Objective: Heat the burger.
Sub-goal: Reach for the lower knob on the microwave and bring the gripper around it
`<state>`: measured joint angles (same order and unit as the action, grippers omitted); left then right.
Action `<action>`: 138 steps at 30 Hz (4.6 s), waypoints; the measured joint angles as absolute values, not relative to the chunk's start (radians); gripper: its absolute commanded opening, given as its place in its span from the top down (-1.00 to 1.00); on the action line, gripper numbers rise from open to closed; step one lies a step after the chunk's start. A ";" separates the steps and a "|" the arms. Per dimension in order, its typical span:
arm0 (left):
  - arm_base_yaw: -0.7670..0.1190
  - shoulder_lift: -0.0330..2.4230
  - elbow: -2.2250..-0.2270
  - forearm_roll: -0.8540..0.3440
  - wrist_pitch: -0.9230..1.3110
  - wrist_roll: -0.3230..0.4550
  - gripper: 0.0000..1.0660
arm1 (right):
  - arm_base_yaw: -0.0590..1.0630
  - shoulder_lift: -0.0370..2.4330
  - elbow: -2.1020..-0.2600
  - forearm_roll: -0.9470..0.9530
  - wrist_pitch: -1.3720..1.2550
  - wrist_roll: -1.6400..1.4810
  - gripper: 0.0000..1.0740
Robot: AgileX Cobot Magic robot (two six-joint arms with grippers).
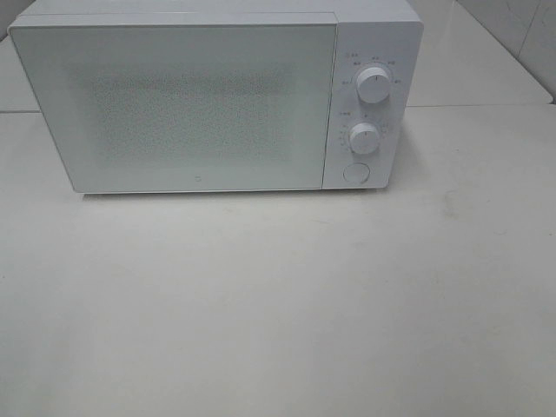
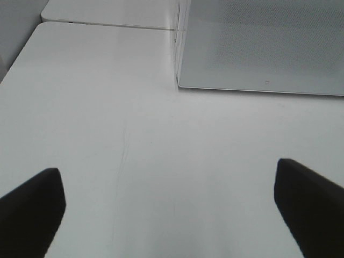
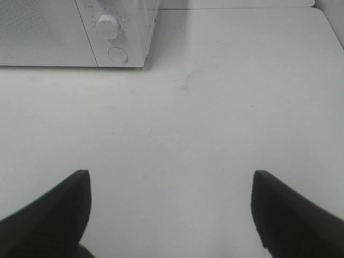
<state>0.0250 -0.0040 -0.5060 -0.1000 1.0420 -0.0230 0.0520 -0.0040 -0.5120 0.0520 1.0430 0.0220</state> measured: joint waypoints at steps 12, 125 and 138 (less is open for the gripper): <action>0.025 -0.004 -0.506 -0.100 1.042 -0.023 -0.88 | 0.052 -0.004 -0.512 0.052 1.043 0.023 -0.41; 0.025 -0.004 -0.506 -0.100 1.042 -0.023 -0.88 | 0.817 1.655 -0.361 0.905 -1.207 -0.400 -0.41; 0.025 -0.004 -0.506 -0.100 1.042 -0.023 -0.88 | 0.881 1.735 -0.466 0.997 -1.209 -0.416 -0.41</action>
